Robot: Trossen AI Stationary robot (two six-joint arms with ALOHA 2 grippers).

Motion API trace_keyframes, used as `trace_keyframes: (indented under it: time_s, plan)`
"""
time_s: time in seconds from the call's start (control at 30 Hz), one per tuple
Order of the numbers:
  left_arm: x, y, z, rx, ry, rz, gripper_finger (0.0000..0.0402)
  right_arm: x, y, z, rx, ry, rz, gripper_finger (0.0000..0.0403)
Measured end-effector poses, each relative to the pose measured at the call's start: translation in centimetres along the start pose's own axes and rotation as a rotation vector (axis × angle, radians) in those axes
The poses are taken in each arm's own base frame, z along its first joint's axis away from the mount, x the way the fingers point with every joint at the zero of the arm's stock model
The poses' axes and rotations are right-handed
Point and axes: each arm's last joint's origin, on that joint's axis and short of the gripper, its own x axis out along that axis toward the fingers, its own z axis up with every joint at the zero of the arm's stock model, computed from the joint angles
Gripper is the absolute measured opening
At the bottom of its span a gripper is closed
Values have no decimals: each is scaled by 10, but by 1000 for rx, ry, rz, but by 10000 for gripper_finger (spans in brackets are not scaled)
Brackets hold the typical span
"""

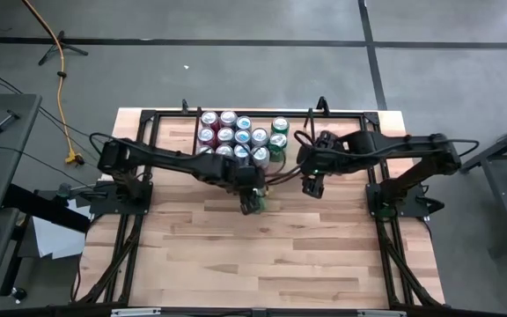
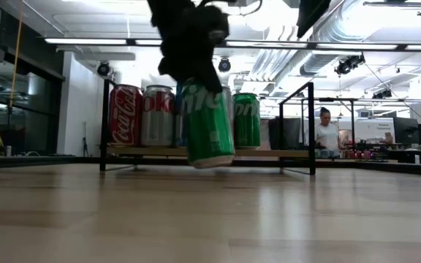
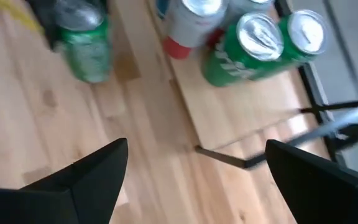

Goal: Place canned beverage on shelf
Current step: Put the green soda can on the shelf aligned with the other green soda cans

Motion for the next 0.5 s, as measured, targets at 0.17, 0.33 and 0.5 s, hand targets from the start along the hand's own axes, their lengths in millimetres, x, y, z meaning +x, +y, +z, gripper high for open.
trace_keyframes:
  time_s: [0.17, 0.33, 0.5]
  plan:
    - [2, -24, 16, 80, 8, 44, 137, -9, -7, -7, -2, -13, -68, 365]
    - [14, -39, 31, 151, 22, 109, 137, -21, -15, -14, 33, -44, -99, 365]
    - [26, -44, 36, 165, 61, 113, 137, -31, -21, -19, 78, -72, -102, 365]
